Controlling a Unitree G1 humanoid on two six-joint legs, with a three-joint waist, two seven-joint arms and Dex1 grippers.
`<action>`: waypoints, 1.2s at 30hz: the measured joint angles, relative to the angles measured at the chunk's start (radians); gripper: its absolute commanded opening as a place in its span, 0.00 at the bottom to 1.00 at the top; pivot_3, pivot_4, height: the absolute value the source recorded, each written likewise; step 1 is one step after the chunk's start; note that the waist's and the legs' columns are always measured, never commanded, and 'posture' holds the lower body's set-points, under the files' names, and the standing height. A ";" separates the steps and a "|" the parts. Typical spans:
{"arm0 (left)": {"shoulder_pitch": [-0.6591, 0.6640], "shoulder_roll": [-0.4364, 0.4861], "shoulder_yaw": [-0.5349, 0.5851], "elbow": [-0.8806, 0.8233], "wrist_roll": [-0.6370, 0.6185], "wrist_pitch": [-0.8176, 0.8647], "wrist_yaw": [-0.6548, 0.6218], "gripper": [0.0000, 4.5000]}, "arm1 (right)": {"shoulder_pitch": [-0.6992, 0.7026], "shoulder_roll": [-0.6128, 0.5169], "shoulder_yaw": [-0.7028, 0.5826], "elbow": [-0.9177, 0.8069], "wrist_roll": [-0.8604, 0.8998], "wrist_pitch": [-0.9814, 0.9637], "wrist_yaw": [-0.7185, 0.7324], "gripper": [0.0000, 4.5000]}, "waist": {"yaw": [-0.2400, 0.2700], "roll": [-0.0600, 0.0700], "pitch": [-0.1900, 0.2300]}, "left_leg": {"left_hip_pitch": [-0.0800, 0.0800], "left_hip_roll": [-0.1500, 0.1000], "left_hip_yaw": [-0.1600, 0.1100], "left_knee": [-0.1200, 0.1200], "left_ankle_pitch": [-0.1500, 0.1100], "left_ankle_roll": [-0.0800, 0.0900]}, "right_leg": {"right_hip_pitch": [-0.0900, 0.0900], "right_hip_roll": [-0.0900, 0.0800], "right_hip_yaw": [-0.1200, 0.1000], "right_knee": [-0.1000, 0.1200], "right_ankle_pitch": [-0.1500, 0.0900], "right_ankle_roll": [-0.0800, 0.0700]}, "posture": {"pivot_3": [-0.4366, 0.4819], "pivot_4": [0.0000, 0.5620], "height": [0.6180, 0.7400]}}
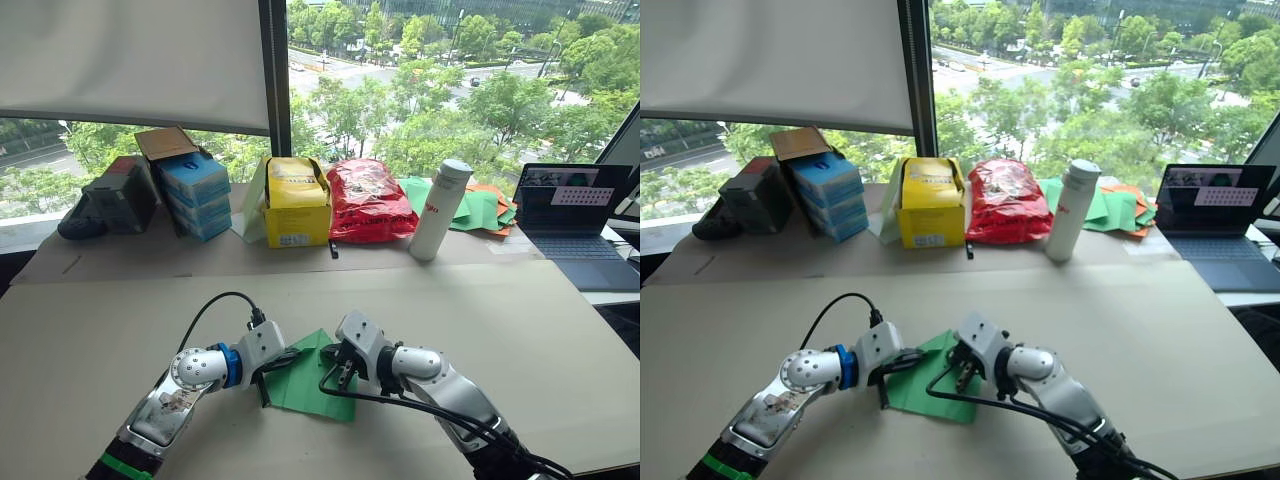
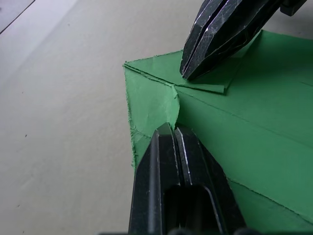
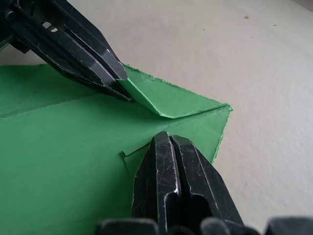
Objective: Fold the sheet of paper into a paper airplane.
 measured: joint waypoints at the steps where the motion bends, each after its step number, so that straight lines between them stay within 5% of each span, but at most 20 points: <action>1: -0.001 -0.001 0.000 0.004 0.000 -0.006 -0.002 0.01 | -0.002 0.010 -0.010 0.013 -0.002 -0.014 -0.013 0.00 | 0.000 0.000 0.000 | 0.000 0.000 0.000 0.000 0.000 0.000 | 0.000 0.000 0.000 0.000 0.000 0.000 | 0.48 0.27 1.00; 17: -0.010 -0.003 0.000 0.014 0.012 -0.018 -0.021 0.01 | -0.092 0.068 0.007 0.212 -0.083 -0.177 -0.027 0.00 | 0.001 0.001 0.001 | 0.001 0.000 0.000 0.001 0.002 -0.004 | 0.001 0.009 -0.004 0.000 0.000 0.001 | 0.48 0.27 1.00; 25: -0.005 0.001 0.029 -0.025 -0.024 0.067 -0.037 0.63 | -0.090 0.061 0.022 0.193 -0.109 -0.159 -0.024 0.00 | -0.001 0.001 0.001 | 0.001 0.000 0.000 0.001 0.000 0.000 | 0.002 0.009 -0.004 0.000 0.000 0.001 | 0.48 0.27 1.00; 30: -0.039 0.045 0.162 -0.056 -0.223 0.283 -0.113 0.63 | -0.092 0.069 0.023 0.194 -0.114 -0.154 -0.024 0.00 | -0.005 0.001 0.001 | 0.001 0.001 0.000 0.001 0.002 -0.003 | 0.001 0.011 -0.004 0.001 0.000 0.000 | 0.48 0.27 1.00; 36: -0.153 0.038 0.237 -0.041 -0.344 0.394 -0.144 0.15 | -0.096 0.069 0.033 0.185 -0.119 -0.125 -0.020 0.00 | -0.006 0.001 0.001 | 0.003 0.000 0.000 0.001 0.004 -0.006 | 0.003 0.011 -0.003 0.000 0.000 0.001 | 0.48 0.27 1.00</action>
